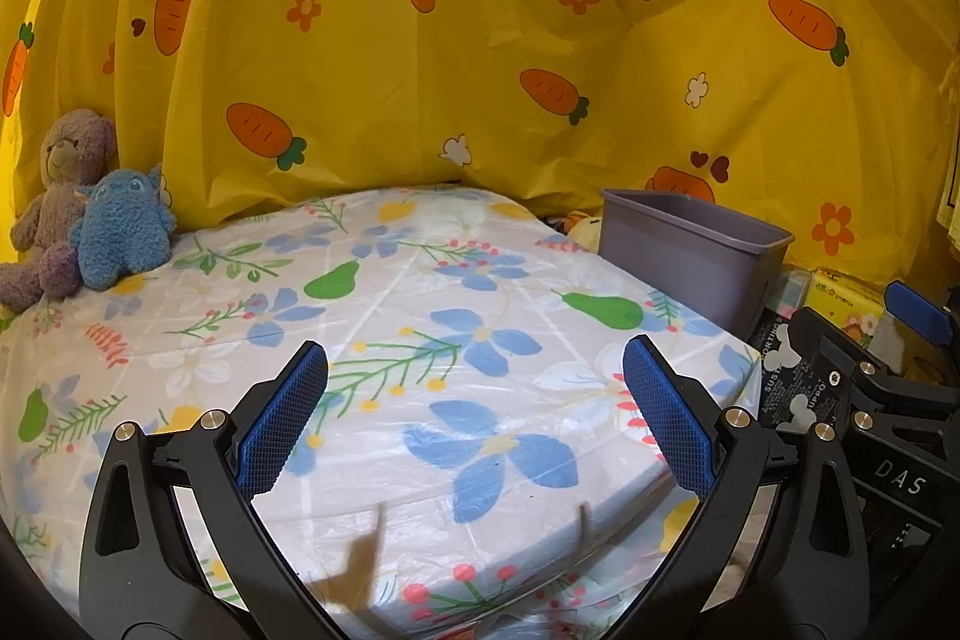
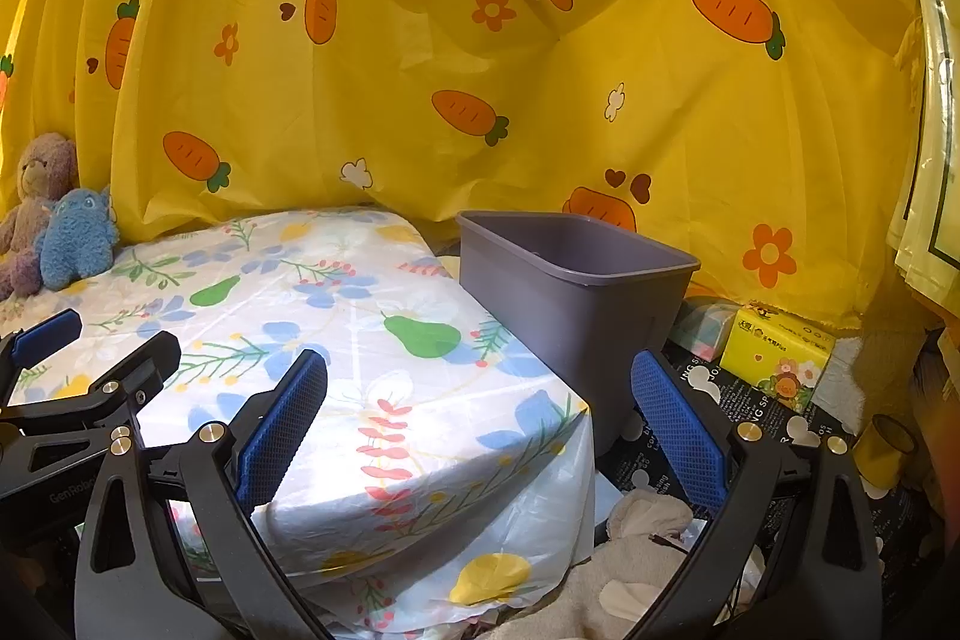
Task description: Collect trash
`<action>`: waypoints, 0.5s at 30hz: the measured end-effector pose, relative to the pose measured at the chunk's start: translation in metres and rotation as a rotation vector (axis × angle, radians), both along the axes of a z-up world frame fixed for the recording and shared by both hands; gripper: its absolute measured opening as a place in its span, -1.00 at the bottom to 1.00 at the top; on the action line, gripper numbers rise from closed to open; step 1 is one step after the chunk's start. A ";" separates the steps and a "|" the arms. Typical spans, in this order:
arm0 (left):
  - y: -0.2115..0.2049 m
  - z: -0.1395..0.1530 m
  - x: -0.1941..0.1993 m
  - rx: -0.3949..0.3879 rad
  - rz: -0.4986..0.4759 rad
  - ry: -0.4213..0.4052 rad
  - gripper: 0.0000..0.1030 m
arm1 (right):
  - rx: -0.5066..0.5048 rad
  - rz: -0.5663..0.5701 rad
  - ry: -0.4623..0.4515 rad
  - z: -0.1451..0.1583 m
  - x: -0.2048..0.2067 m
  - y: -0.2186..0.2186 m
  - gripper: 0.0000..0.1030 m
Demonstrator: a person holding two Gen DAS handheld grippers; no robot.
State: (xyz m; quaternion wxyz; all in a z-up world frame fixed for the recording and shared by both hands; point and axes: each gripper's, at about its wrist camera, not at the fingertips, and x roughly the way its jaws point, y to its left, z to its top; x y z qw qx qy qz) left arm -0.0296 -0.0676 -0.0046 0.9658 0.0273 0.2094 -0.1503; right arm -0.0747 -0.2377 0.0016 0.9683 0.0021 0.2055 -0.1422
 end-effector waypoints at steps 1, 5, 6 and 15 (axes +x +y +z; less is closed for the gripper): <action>0.000 0.000 0.000 0.000 0.000 0.000 0.89 | 0.000 -0.001 -0.001 0.000 0.000 0.000 0.89; 0.001 0.000 0.000 0.001 0.000 -0.001 0.89 | 0.002 -0.001 -0.001 0.000 0.000 0.000 0.89; 0.001 0.000 0.000 0.000 0.000 0.000 0.89 | 0.001 0.000 0.000 0.000 0.000 0.000 0.89; 0.002 0.002 0.000 0.001 0.011 -0.002 0.89 | -0.001 -0.002 -0.003 -0.001 -0.001 0.001 0.89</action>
